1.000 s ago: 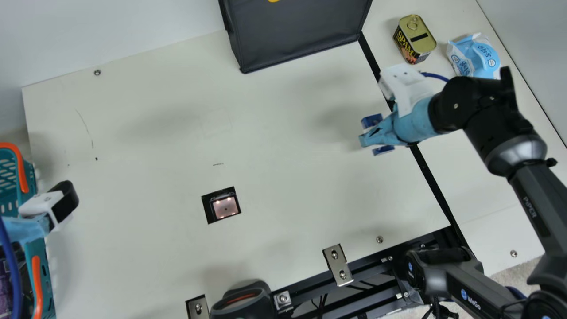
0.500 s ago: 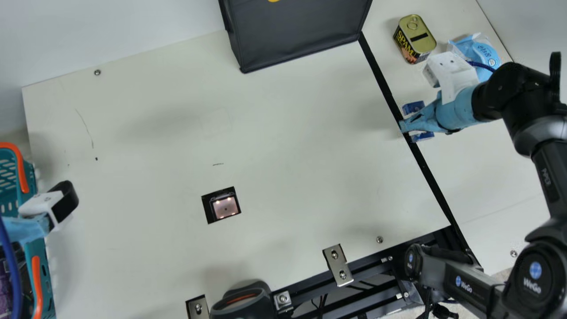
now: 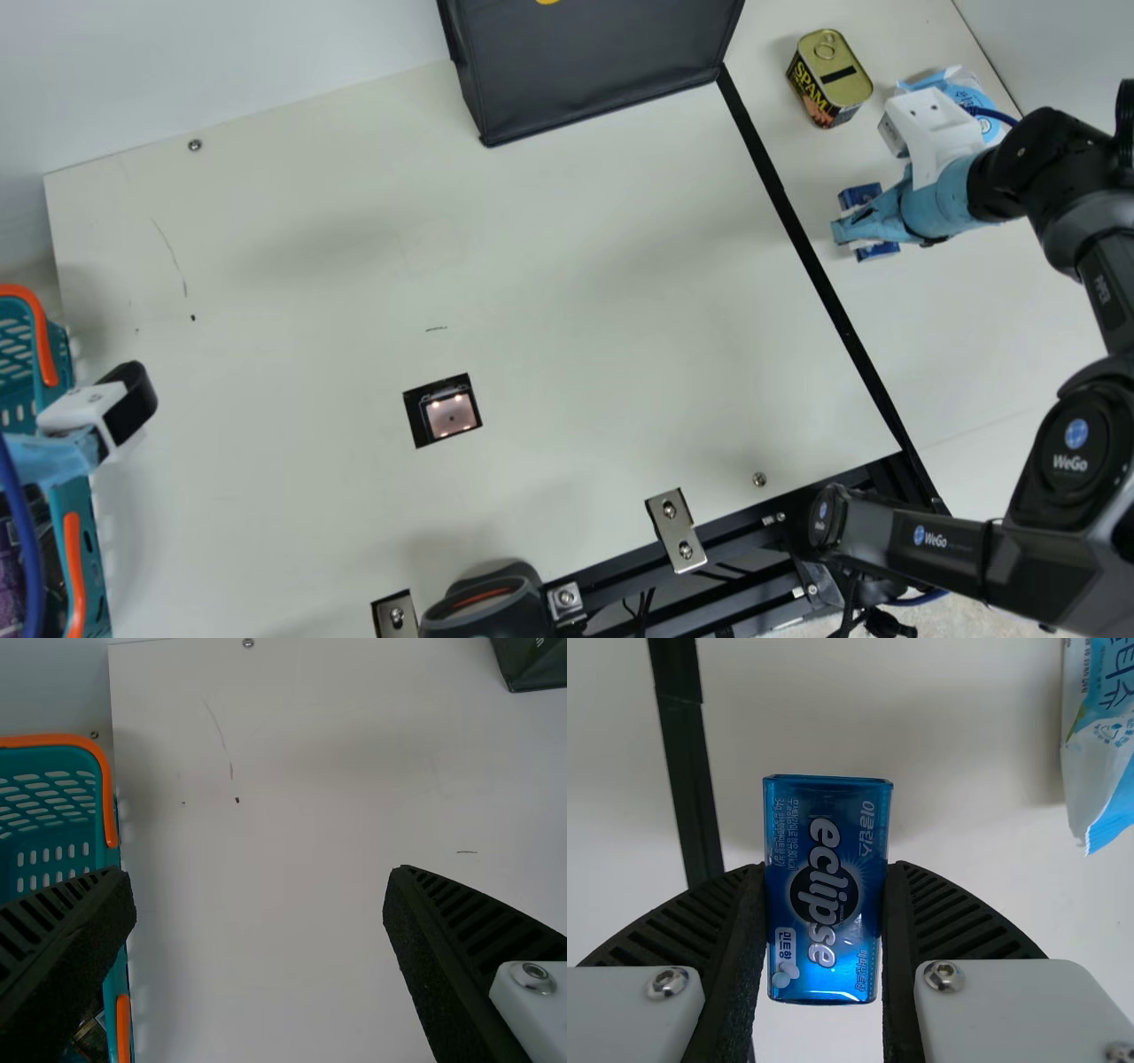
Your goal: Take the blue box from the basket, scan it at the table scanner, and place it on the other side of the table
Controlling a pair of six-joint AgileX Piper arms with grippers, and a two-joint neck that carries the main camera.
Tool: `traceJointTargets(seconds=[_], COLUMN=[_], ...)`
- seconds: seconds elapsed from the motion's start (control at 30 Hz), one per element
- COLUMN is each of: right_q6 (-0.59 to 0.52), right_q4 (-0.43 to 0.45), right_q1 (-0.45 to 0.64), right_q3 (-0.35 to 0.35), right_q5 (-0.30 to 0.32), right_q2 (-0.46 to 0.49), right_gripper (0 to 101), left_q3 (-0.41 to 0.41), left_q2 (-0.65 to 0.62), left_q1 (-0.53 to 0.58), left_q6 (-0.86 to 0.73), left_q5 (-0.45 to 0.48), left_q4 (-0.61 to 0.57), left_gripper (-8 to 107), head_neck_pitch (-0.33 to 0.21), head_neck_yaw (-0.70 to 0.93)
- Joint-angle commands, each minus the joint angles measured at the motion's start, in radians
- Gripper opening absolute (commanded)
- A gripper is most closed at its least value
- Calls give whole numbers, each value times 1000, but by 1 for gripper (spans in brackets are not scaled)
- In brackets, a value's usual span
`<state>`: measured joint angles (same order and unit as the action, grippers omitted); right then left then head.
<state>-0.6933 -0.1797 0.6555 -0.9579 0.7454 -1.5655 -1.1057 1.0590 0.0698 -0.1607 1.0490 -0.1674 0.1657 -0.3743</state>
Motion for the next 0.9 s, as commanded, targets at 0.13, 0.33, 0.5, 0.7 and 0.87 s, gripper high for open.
traceJointTargets(seconds=[0.13,0.33,0.5,0.7,0.87], right_q6=[-7,-10,-13,-14,-5], right_q4=[12,23,31,30,33], right_q1=[4,5,2,-4,-9], right_q3=[-35,-67,-83,-95,-100], right_q5=[-29,-48,-61,-79,-94], right_q2=[-56,-107,-138,-165,-180], right_gripper=[0,0,0,7,23], left_q3=[0,0,0,0,0], left_q2=[0,0,0,0,0], left_q1=[0,0,0,0,0], left_q6=[0,0,0,0,0], left_q5=[0,0,0,0,0], left_q4=[0,0,0,0,0], left_gripper=[90,90,90,90,90], head_neck_pitch=[-27,-27,-27,-27,-27], head_neck_yaw=[-2,-2,-2,-2,-2])
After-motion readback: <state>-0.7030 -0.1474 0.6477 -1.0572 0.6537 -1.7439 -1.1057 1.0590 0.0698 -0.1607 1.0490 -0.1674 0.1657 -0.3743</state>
